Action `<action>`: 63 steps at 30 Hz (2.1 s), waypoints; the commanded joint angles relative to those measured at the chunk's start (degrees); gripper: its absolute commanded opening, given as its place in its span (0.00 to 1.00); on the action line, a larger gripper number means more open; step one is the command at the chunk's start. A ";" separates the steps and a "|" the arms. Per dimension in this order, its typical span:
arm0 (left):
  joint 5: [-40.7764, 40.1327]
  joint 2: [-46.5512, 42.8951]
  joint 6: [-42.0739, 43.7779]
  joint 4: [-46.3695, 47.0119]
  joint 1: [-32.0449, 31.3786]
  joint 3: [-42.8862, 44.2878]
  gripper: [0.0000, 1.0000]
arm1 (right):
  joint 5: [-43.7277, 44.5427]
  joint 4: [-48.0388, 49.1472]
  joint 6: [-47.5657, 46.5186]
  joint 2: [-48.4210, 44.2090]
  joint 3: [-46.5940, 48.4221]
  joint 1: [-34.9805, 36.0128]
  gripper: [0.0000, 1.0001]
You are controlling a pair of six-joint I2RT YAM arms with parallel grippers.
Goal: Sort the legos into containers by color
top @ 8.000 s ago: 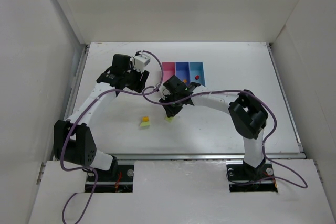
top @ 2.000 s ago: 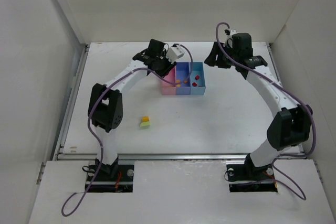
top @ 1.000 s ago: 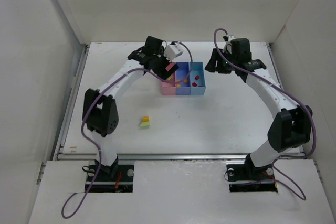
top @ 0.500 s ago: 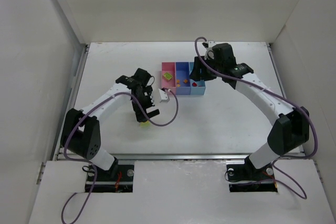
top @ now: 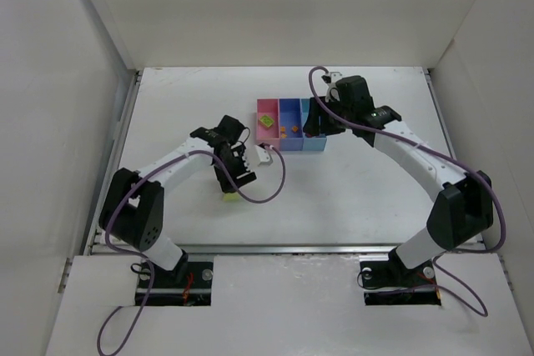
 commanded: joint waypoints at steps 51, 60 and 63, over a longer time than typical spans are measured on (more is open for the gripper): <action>30.19 3.86 -48.87 16.67 8.87 36.10 0.00 | -33.59 23.49 11.37 4.82 9.00 -0.99 0.95; 31.85 4.39 -50.89 17.73 8.87 37.86 0.00 | -33.06 25.71 13.23 6.50 7.95 1.28 0.86; 31.86 4.39 -51.42 17.73 8.87 37.86 0.00 | -33.06 26.76 13.75 7.72 8.56 1.29 0.73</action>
